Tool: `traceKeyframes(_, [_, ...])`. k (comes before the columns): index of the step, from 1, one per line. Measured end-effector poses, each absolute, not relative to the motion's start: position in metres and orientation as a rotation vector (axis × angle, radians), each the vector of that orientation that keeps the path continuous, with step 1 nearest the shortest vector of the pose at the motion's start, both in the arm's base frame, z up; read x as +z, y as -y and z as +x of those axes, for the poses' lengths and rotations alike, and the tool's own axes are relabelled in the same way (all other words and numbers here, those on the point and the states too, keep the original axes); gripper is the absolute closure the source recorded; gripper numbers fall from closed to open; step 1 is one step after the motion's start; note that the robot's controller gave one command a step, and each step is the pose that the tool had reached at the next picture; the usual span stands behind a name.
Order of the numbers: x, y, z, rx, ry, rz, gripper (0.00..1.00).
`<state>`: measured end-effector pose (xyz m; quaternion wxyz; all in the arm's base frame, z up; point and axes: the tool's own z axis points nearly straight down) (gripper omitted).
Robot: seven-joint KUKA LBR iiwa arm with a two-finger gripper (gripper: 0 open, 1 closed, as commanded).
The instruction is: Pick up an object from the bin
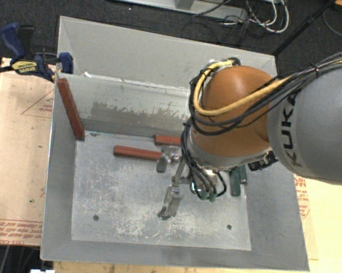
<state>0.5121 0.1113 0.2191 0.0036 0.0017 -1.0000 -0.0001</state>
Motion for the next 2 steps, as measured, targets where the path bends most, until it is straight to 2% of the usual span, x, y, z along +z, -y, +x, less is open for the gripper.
traceKeyframes(1, [0.223,-0.111,0.514,-0.002,3.142,0.001,0.00])
traceKeyframes(2, [0.179,-0.157,0.543,-0.004,3.150,0.010,0.00])
